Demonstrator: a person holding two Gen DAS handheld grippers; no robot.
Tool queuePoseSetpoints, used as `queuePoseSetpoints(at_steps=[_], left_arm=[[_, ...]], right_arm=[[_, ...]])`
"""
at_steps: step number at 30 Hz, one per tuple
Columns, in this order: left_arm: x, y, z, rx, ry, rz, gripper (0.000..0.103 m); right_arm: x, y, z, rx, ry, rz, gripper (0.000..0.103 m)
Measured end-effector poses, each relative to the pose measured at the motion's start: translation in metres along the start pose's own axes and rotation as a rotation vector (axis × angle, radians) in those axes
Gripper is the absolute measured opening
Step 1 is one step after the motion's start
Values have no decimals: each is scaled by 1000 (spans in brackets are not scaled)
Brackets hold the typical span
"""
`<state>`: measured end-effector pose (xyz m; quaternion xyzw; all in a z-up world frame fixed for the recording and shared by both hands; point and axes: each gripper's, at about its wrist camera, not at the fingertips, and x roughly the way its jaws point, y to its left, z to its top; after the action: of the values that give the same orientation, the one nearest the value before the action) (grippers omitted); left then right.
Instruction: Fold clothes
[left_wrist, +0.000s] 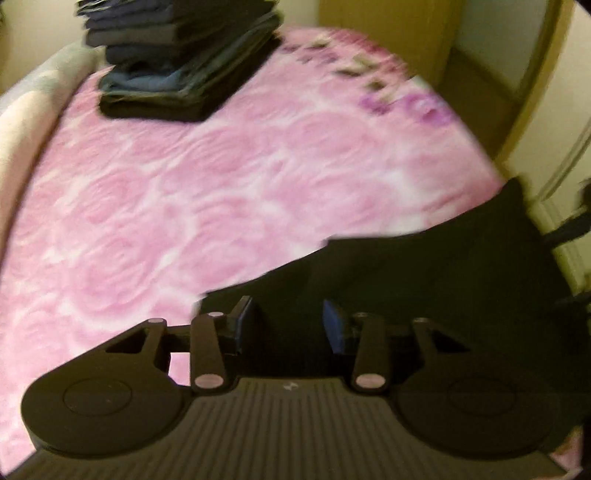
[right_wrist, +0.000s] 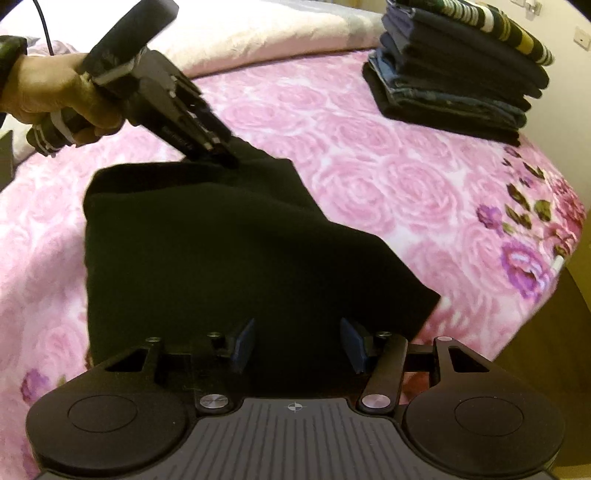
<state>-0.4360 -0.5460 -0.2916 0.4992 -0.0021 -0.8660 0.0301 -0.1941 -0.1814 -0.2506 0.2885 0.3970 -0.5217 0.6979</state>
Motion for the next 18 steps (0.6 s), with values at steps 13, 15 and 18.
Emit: queuePoseSetpoints(at_steps=[13,15,18], left_arm=[[53,14,26,44,72,96,47],[45,19,26,29,64,86,44],[18,30,19,-27,32,121,35]], right_arm=[[-1,-15,-12,34,37,-46,55],[-7,-10,-4,26,4,-34,55],[-5,-5,8,0,-33,-10,55]])
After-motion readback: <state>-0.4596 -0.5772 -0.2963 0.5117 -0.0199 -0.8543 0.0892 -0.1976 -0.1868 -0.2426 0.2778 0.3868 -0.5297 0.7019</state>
